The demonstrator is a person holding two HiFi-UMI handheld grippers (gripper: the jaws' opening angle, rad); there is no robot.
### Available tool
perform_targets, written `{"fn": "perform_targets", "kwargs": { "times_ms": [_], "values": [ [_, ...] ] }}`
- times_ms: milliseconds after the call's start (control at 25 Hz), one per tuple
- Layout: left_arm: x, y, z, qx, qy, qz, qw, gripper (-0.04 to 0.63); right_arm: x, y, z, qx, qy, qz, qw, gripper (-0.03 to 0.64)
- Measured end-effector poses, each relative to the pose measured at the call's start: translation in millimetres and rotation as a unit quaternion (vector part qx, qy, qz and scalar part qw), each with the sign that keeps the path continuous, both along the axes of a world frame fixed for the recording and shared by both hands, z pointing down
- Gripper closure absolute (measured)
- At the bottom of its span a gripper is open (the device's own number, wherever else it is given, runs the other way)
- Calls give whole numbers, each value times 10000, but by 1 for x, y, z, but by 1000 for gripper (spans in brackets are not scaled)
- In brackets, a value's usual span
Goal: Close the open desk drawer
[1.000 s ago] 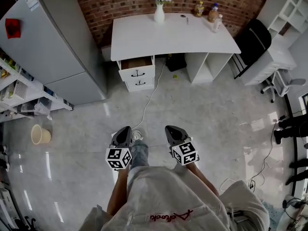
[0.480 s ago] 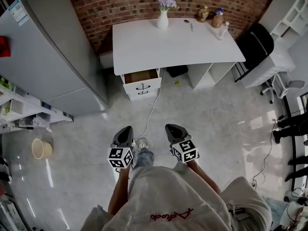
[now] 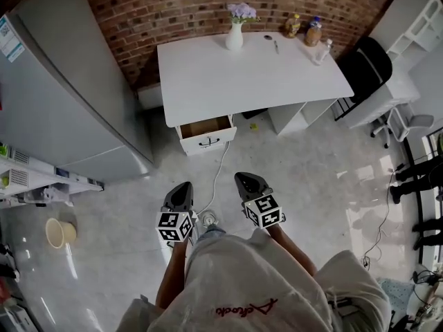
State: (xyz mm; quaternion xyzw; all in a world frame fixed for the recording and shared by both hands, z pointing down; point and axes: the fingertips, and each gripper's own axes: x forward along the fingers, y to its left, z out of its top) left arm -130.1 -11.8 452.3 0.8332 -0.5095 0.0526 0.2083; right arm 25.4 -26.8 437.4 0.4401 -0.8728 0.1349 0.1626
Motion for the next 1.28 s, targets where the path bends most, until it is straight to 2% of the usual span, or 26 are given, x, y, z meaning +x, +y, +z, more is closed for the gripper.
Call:
{"fn": "perform_targets", "kwargs": {
  "times_ms": [360, 520, 720, 920, 1280],
  "values": [
    [-17, -57, 10, -125, 13, 330, 9994, 583, -19, -52, 7, -108, 43, 252, 9996, 598],
    [-14, -68, 16, -202, -2, 328, 9993, 583, -17, -59, 19, -261, 35, 210, 9994, 598],
    [0, -79, 22, -335, -75, 172, 9993, 583, -7, -82, 24, -330, -12, 8, 9995, 598],
    [14, -90, 24, -400, -190, -187, 9988, 583, 7, -104, 25, -341, -98, -320, 9989, 598],
    [19, -106, 28, -500, -409, -390, 9971, 583, 19, -134, 37, -451, -154, -523, 9975, 598]
  ]
}}
